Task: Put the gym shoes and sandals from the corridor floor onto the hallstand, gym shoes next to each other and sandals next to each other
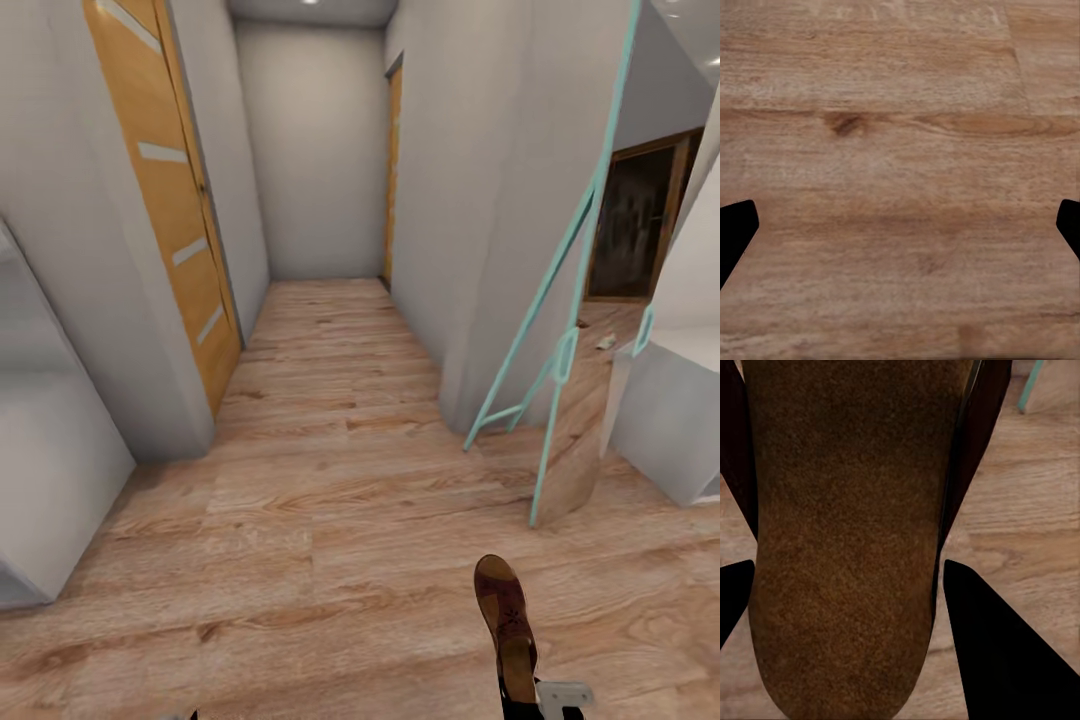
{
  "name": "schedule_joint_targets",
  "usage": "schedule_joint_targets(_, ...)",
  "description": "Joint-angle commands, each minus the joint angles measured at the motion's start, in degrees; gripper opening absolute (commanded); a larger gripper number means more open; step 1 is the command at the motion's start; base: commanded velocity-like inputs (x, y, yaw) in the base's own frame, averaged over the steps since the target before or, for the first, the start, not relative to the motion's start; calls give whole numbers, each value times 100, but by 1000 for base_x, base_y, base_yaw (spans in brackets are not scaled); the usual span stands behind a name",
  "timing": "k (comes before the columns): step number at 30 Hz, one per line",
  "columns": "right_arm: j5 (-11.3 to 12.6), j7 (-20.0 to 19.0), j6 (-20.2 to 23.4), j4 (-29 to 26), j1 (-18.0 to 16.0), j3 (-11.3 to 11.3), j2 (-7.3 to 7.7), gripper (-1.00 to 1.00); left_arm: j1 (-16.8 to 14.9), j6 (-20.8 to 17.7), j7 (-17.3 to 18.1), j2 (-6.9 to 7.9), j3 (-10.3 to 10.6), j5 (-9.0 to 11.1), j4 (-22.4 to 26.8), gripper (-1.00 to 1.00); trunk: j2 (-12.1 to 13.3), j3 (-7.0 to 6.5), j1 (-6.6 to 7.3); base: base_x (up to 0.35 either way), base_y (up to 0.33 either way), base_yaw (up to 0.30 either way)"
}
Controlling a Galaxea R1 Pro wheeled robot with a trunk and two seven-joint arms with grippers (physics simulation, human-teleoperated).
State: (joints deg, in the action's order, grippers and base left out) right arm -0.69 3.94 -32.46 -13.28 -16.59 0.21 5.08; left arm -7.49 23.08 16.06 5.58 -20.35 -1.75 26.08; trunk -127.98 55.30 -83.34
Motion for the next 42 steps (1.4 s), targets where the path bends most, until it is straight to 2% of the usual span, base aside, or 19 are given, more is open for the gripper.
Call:
schedule_joint_targets(1, 7, 17, -15, 1, -2, 5, -1, -100, -7, 12, 55, -5, -48, -18, -7, 100, -2, 5, 1, 0, 0, 277)
schedule_joint_targets(42, 7, 17, -15, 1, 0, 5, 1, -100, -7, 12, 55, -5, -48, -18, -24, 100, -2, 5, 1, 0, 0, 278)
